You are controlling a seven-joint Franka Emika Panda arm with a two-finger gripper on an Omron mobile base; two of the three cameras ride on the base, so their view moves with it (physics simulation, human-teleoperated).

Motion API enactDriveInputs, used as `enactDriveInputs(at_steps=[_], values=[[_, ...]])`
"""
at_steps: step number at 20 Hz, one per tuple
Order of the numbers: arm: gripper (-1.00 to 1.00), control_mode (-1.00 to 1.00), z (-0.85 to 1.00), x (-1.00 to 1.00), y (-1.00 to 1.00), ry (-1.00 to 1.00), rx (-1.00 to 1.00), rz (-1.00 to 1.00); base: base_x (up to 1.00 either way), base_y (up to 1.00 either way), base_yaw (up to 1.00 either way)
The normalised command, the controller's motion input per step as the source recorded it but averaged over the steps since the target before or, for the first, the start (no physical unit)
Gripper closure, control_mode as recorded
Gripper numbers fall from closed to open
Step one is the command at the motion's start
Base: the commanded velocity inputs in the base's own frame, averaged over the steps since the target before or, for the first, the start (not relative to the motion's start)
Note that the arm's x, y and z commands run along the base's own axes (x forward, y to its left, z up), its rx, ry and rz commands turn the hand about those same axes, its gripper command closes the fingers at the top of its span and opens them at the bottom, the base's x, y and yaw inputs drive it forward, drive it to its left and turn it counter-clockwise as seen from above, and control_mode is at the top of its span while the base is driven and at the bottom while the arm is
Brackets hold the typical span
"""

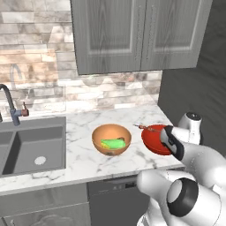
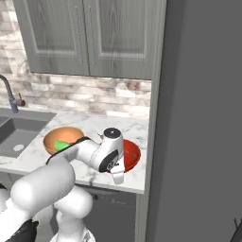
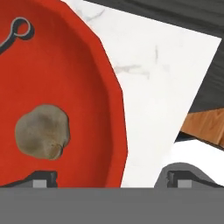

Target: Place the bowl containing the garlic and kebab skewer in the microwave. Close the microwave door and press the start button to microwave the meal.

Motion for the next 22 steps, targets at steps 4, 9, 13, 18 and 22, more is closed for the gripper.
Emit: enactDriveInputs(at_steps=[4, 9, 13, 18, 22], values=[[-1.0, -1.0, -0.25, 0.2, -0.03, 0.0, 0.0, 0.0, 0.0, 0.0, 0.0], [-1.0, -1.0, -0.21, 0.21, 0.0, 0.02, 0.0, 0.0, 0.0, 0.0, 0.0], [1.0, -1.0, -0.11, 0.1, 0.0, 0.01, 0.0, 0.0, 0.0, 0.0, 0.0], [1.0, -1.0, 0.0, 0.0, 0.0, 0.0, 0.0, 0.0, 0.0, 0.0, 0.0], [1.0, -1.0, 0.01, 0.0, 0.0, -0.02, 0.0, 0.0, 0.0, 0.0, 0.0]])
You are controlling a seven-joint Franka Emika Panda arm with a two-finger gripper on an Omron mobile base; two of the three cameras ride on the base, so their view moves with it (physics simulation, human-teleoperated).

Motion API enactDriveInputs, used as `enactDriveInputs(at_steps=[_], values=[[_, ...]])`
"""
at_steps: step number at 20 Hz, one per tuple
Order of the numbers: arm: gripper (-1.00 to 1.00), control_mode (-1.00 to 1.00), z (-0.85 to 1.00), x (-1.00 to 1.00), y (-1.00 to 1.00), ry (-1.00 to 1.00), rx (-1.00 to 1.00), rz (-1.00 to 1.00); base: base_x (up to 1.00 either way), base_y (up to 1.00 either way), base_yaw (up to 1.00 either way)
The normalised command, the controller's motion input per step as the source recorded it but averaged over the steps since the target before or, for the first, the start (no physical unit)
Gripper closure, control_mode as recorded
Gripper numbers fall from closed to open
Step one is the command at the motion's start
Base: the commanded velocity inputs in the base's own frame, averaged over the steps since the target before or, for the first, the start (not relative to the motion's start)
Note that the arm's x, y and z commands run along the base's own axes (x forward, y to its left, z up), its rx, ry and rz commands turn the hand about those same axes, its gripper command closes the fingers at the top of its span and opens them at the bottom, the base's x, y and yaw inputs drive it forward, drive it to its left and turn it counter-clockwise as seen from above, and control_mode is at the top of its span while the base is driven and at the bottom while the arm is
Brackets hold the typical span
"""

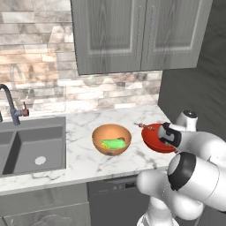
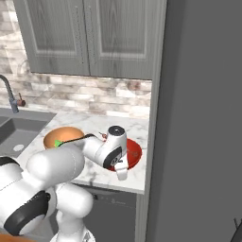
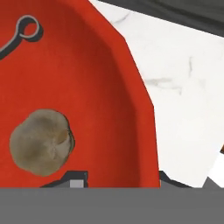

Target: Place the bowl containing the garlic and kebab skewer in the microwave. Close the microwave door and press the start button to microwave the meal.

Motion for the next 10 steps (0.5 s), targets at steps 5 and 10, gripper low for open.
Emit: enactDriveInputs(at_steps=[5, 10], values=[[1.0, -1.0, 0.45, -0.22, 0.0, -0.08, 0.0, 0.0, 0.0, 0.0, 0.0], [1.0, -1.0, 0.63, -0.46, 0.13, -0.23, -0.01, 0.0, 0.0, 0.0, 0.0]])
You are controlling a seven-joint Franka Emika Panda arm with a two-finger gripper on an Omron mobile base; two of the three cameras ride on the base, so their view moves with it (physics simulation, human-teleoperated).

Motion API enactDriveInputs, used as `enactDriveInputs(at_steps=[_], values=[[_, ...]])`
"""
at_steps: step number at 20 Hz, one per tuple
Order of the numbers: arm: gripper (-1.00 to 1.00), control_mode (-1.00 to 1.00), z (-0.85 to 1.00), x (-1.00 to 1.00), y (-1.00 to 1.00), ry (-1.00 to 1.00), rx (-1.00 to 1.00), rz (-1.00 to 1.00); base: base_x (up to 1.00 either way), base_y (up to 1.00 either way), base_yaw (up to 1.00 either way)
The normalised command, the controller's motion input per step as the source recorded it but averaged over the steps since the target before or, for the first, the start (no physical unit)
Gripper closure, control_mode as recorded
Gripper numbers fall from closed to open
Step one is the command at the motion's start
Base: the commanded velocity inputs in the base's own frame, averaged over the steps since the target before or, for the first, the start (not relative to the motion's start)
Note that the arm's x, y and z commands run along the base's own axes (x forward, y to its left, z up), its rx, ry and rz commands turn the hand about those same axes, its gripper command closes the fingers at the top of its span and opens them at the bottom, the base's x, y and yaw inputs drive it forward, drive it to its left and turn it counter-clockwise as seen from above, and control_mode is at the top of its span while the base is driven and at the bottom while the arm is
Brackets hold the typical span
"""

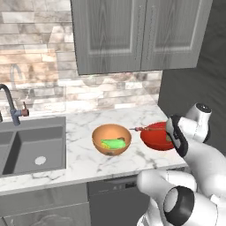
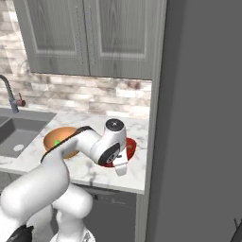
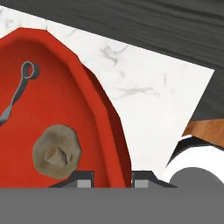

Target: Place the bowl containing the garlic and kebab skewer in the microwave. Close the microwave door and press the start button to microwave the meal.

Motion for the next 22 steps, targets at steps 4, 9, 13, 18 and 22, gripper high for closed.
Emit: enactDriveInputs(at_steps=[4, 9, 13, 18, 22], values=[[1.0, -1.0, 0.57, -0.41, 0.43, -0.44, -0.03, 0.0, 0.0, 0.0, 0.0], [1.0, -1.0, 0.6, -0.3, 0.63, -0.52, 0.0, 0.0, 0.0, 0.0, 0.0], [1.0, -1.0, 0.88, -0.26, 0.61, -0.33, 0.0, 0.0, 0.0, 0.0, 0.0], [1.0, -1.0, 1.0, -0.13, 0.36, -0.04, 0.0, 0.08, 0.0, 0.0, 0.0], [1.0, -1.0, 0.98, -0.3, 0.2, 0.0, 0.0, 0.09, 0.0, 0.0, 0.0]])
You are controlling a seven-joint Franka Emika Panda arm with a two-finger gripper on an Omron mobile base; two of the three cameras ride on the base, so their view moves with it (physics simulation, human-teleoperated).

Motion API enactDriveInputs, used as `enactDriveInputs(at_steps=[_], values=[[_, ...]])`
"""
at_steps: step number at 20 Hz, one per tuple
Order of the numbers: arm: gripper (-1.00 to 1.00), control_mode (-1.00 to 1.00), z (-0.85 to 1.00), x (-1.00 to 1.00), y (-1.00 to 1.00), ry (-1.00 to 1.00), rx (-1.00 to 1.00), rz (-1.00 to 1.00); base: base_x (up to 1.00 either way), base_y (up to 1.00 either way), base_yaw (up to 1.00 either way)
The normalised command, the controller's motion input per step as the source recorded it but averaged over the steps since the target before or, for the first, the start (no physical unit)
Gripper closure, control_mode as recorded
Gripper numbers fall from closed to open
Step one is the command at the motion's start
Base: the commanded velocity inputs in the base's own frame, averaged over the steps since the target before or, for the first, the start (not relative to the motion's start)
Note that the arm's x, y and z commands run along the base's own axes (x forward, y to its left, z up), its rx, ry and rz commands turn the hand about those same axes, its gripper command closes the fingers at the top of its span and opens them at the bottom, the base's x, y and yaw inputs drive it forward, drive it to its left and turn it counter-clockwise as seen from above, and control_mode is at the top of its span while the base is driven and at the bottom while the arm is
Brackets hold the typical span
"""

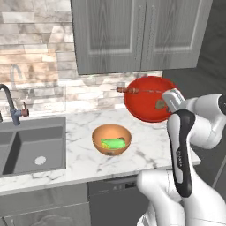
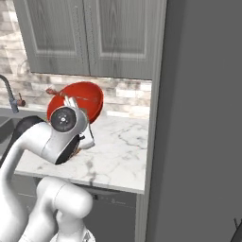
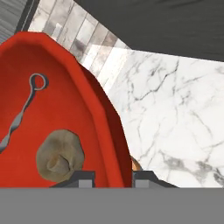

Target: Place the bowl containing the garlic and kebab skewer in the microwave. Close the microwave door and press the start button to microwave the meal.

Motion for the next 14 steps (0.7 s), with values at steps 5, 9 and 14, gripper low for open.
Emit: enactDriveInputs(at_steps=[5, 9, 14], values=[[1.0, -1.0, 0.59, -0.66, 0.01, -0.03, 0.0, 0.1, 0.0, 0.0, 0.0], [1.0, -1.0, 0.11, -0.76, 0.0, -0.14, 0.0, 0.1, 0.0, 0.0, 0.0], [1.0, -1.0, 0.02, -0.39, 0.02, -0.04, -0.03, 0.01, 0.0, 0.0, 0.0]])
